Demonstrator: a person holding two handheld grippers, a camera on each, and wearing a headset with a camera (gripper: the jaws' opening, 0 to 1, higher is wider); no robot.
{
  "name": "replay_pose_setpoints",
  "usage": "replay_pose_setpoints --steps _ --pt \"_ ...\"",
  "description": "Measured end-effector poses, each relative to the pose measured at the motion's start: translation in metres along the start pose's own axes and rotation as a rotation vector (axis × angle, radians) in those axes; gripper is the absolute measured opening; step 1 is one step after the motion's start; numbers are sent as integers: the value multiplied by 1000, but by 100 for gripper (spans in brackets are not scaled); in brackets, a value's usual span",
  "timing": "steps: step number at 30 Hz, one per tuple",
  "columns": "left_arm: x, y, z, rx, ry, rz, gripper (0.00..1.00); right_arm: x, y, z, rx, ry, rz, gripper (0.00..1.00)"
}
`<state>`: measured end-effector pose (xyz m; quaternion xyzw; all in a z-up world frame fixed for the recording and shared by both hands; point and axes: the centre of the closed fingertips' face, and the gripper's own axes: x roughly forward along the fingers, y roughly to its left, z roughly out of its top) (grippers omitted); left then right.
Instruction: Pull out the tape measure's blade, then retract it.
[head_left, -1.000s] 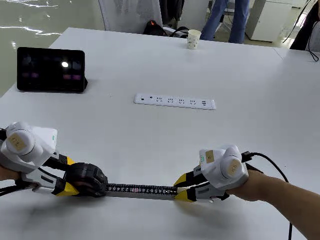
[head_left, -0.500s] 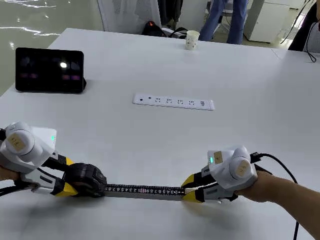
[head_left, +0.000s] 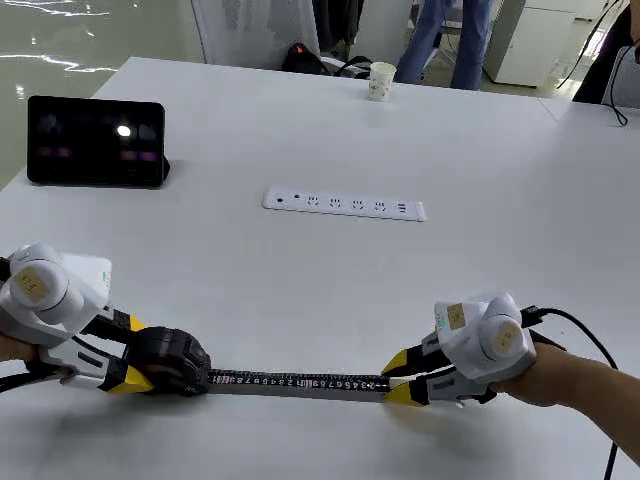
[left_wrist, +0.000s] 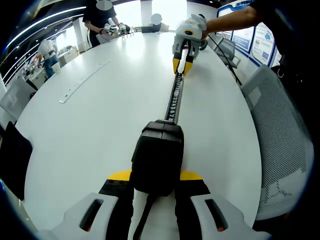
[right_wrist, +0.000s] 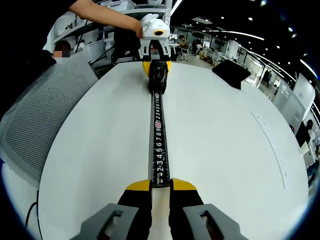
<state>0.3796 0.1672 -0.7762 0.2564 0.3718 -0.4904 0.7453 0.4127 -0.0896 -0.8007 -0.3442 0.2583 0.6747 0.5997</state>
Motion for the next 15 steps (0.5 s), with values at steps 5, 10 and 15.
replay_pose_setpoints --steps 5,10,15 --pt "0 0 0 2 2 -1 26 -2 0 -4 5 7 -5 9" --pt "0 0 0 0 4 -1 26 -3 0 -5 9 12 -9 9" --pt "1 0 -1 8 12 -1 27 -2 1 -4 2 28 -6 10"
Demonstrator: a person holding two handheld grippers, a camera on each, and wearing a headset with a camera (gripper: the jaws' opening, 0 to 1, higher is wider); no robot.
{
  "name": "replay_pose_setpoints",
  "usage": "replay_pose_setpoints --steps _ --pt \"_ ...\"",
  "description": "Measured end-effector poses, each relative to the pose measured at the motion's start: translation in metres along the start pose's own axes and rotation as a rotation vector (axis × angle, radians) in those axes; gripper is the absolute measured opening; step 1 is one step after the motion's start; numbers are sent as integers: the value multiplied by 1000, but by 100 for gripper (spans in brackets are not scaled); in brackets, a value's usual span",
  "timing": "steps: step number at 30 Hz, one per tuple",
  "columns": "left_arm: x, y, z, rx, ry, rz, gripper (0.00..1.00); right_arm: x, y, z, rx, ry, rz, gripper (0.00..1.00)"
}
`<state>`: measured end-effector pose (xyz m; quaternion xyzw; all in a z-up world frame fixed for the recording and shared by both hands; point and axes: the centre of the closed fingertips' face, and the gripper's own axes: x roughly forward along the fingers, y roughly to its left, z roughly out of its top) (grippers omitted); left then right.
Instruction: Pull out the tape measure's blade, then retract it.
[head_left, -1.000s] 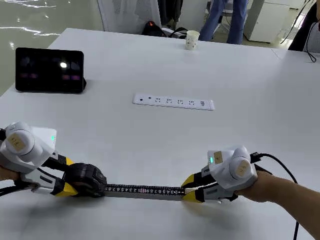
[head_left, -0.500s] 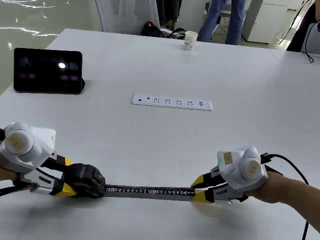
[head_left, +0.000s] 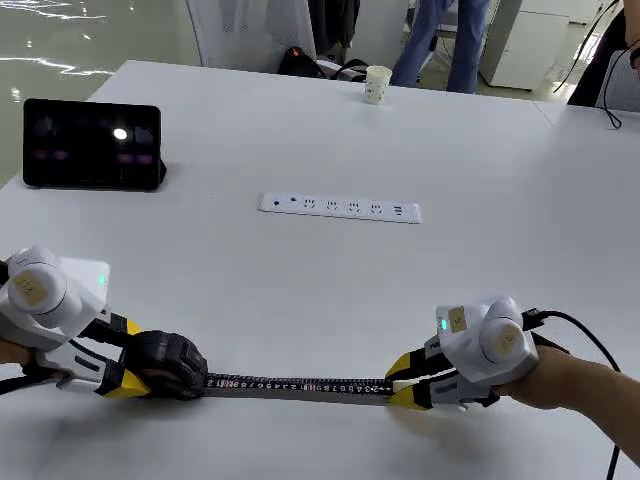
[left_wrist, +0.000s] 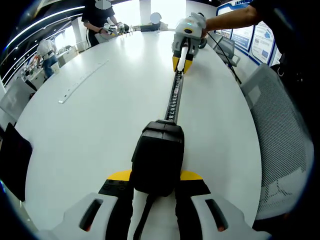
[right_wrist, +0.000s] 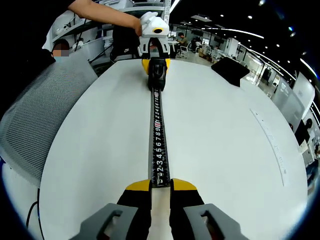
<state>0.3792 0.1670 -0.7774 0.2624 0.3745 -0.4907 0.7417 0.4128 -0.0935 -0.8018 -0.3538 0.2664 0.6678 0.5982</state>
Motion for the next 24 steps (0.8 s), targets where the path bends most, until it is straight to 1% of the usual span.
replay_pose_setpoints --steps 3,7,10,12,14,20,24 --pt "0 0 0 -11 -2 1 27 0 0 0 -11 13 3 10" --pt "0 0 0 -11 -1 -2 27 0 0 0 -14 25 3 11" --pt "0 0 0 -13 2 -3 27 0 0 0 6 32 2 11" --pt "0 0 0 -11 6 -3 27 0 1 1 -19 48 1 11" --pt "0 0 0 -11 8 -3 27 0 1 0 -20 56 0 12" --pt "0 0 0 -11 18 -2 28 0 -1 0 -14 74 -12 13" --pt "0 0 0 -10 24 1 28 -1 -3 1 -18 81 -25 15"
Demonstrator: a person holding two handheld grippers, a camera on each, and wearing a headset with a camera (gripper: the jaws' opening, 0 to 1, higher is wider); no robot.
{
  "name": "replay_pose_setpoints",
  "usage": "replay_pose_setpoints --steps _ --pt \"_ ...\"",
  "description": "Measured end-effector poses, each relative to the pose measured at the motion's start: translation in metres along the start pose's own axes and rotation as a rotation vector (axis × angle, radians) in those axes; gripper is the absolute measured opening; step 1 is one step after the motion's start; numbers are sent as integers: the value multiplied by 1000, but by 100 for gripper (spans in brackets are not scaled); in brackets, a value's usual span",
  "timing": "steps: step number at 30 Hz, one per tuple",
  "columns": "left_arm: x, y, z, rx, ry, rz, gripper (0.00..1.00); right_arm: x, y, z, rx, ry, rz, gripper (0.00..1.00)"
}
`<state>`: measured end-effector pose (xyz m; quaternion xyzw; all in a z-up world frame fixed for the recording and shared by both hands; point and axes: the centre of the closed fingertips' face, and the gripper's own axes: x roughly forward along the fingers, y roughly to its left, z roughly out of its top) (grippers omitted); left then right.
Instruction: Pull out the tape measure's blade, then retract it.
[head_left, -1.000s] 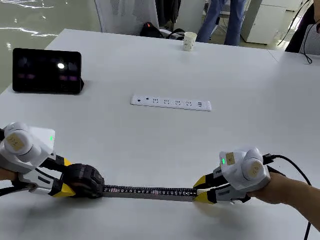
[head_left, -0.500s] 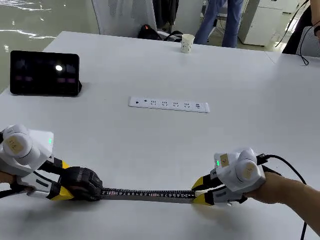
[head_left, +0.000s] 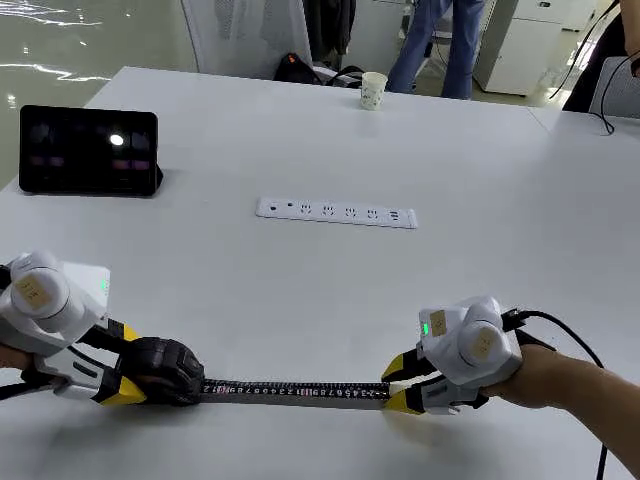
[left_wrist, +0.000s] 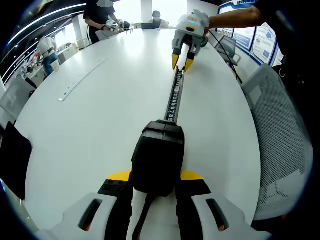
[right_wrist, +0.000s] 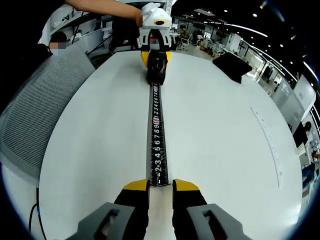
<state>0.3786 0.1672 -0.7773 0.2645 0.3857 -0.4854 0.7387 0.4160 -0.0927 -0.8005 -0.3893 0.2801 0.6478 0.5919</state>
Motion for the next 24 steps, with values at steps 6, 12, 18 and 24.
replay_pose_setpoints --steps 6,12,18,24 --pt "-3 -1 1 -2 1 10 28 -3 0 0 22 2 -9 21" --pt "-9 -2 -2 -26 7 23 31 -8 0 -2 21 7 -27 27" --pt "-13 -3 -7 -78 2 64 41 -14 1 -5 49 16 -51 33" --pt "-16 -11 -14 -108 6 88 47 -19 6 -4 84 5 -69 39"
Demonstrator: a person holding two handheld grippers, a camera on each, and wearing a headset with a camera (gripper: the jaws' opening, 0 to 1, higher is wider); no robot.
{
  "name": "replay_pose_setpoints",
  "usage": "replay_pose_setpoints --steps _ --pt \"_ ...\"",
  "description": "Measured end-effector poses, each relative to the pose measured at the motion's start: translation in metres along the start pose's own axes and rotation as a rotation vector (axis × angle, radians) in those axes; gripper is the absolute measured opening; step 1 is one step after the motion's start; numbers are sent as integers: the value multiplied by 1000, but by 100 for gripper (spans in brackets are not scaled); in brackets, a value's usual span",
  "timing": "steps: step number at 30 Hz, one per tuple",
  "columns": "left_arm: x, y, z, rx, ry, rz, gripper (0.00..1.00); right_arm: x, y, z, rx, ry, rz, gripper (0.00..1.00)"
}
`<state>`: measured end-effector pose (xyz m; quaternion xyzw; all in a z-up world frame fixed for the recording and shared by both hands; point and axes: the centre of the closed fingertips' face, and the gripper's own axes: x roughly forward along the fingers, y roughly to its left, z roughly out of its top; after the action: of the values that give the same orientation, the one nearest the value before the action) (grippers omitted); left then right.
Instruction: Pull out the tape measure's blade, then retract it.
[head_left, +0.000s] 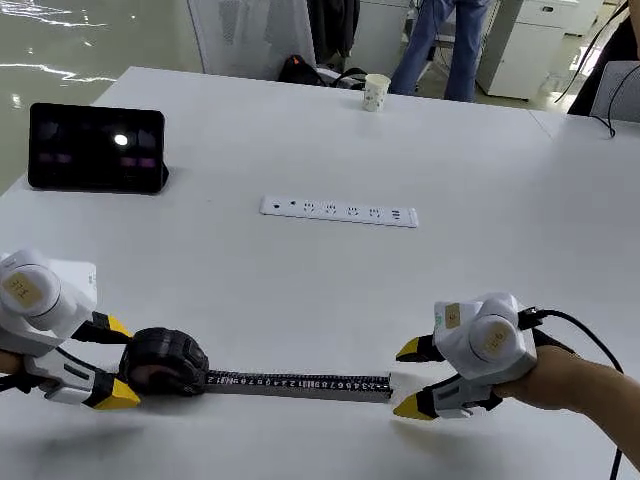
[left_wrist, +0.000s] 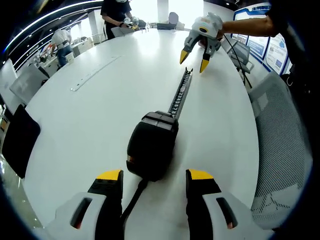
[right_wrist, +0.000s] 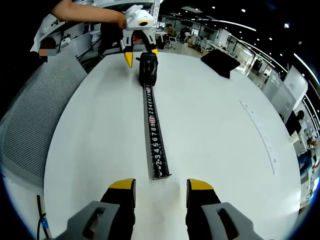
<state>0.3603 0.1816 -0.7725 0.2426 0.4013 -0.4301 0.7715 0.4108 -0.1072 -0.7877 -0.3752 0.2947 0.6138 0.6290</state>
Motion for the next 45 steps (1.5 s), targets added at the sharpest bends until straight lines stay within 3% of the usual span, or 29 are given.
replay_pose_setpoints --steps 9,29,40,45 --pt "-6 -6 -6 -78 -12 44 52 -8 9 -6 48 -5 -30 47" --pt "-16 -28 -6 -244 -129 123 63 -22 28 -3 191 -84 -92 59" --pt "-21 -39 1 -286 -164 168 67 -24 41 -7 243 -102 -110 65" --pt "-23 -44 4 -307 -195 202 71 -25 44 -8 281 -125 -147 71"
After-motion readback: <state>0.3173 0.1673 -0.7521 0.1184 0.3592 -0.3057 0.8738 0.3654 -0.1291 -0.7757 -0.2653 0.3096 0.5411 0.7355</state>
